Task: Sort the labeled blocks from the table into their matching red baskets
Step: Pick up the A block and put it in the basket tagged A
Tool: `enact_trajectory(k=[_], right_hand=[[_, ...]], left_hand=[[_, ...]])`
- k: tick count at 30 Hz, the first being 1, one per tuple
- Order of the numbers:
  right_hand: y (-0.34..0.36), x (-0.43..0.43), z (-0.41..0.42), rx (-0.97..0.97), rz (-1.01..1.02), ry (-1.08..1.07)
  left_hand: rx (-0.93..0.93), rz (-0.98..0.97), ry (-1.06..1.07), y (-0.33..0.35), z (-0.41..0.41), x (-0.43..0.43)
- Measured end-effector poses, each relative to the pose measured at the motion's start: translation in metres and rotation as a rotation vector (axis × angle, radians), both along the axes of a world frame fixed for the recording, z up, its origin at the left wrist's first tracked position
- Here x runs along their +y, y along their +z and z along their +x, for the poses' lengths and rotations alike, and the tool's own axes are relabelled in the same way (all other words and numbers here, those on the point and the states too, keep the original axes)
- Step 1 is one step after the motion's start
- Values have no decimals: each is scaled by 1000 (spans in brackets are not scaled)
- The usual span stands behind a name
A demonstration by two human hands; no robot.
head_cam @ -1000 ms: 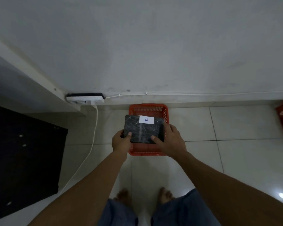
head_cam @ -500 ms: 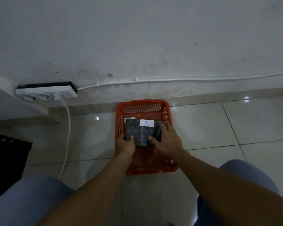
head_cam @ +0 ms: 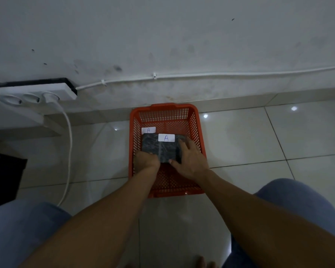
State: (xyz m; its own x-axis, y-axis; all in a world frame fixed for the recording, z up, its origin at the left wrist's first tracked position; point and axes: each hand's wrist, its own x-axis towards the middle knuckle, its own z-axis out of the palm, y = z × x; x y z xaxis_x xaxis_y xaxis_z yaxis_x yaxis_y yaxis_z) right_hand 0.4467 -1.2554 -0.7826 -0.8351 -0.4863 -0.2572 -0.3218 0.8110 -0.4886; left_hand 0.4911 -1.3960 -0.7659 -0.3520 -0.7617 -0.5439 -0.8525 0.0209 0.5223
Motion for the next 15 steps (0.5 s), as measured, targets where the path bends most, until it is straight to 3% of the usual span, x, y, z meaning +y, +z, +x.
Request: enact_trajectory(k=[5,7,9,12,15], right_hand=[[4,-1,2,23,9,16],[8,0,0,58,4,0],[13,1,-5,105,1,-33],[17,7,-10,155,49,-84],[14,14,-10,119,122,-118]], left_hand=[[24,-39,-140,0,8,1],[71,-183,-328,-1,15,4],[74,-350,-657,-6,22,7],[-123,-331,-1019,-15,27,7],[-233,-256,-1098,-24,30,4]])
